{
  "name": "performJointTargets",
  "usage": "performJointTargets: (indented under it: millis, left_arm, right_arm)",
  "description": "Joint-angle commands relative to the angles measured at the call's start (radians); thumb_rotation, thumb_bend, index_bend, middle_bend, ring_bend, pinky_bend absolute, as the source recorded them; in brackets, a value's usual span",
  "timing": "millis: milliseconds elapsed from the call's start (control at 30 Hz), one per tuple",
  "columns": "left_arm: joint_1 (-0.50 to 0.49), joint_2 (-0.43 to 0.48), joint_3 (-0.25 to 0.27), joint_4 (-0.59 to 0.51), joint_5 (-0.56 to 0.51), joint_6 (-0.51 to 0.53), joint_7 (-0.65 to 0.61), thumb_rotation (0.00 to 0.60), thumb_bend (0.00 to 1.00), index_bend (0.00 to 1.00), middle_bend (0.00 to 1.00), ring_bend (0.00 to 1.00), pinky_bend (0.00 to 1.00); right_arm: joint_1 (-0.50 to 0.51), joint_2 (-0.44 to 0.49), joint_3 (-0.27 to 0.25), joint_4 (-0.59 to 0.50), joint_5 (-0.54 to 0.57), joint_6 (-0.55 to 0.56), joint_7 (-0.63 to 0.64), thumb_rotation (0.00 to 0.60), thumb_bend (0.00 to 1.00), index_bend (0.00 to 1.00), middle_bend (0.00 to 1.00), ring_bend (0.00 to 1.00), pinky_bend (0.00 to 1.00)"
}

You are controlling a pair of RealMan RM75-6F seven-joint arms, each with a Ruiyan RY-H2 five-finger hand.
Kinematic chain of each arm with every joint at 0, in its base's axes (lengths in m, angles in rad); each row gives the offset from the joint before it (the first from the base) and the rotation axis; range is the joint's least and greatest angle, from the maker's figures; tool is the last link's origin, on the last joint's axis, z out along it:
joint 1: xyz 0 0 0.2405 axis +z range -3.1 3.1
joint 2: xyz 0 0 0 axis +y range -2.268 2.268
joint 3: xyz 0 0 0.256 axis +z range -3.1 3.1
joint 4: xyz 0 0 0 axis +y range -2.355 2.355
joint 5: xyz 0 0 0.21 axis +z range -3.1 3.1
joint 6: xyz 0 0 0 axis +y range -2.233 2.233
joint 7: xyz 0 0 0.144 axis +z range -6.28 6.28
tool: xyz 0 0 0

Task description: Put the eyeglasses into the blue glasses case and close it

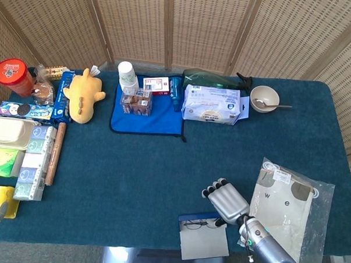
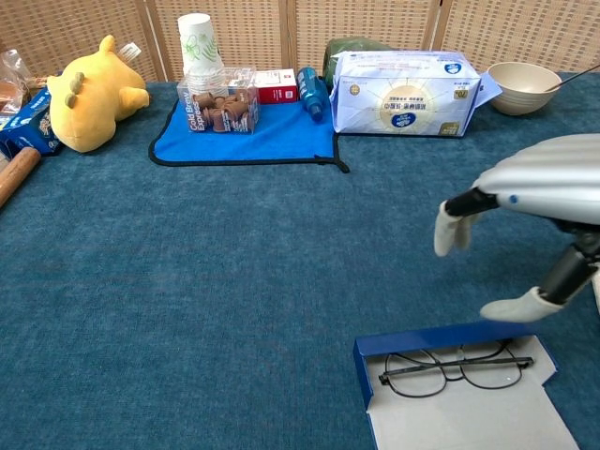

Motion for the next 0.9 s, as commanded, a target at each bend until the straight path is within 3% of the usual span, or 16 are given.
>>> performJointTargets:
  millis: [33, 267, 533, 900]
  left_arm:
    - [-0.005, 0.002, -0.004, 0.003, -0.001, -0.002, -0.005, 0.600, 0.29, 0.18, 0.10, 0.00, 0.00]
    - [-0.022, 0.015, -0.013, 0.003, 0.000, -0.016, -0.041, 0.600, 0.30, 0.18, 0.10, 0.00, 0.00]
    - [-0.023, 0.043, -0.021, -0.011, 0.015, 0.006, -0.050, 0.600, 0.29, 0.17, 0.10, 0.00, 0.00]
    - [-0.002, 0.068, -0.011, -0.019, 0.019, 0.039, -0.069, 0.600, 0.30, 0.15, 0.10, 0.00, 0.00]
  right_arm:
    - [-0.122, 0.011, -0.047, 0.014, -0.150, 0.110, 0.058, 0.314, 0.25, 0.26, 0.32, 0.22, 0.23]
    - [-0.302, -0.054, -0.101, 0.112, -0.378, 0.254, 0.087, 0.350, 0.25, 0.18, 0.26, 0.18, 0.22]
    - [-0.409, -0.093, -0.124, 0.198, -0.481, 0.294, 0.112, 0.393, 0.25, 0.12, 0.22, 0.14, 0.21]
    - [-0.545, -0.119, -0.148, 0.351, -0.603, 0.333, 0.169, 0.398, 0.26, 0.09, 0.18, 0.07, 0.17]
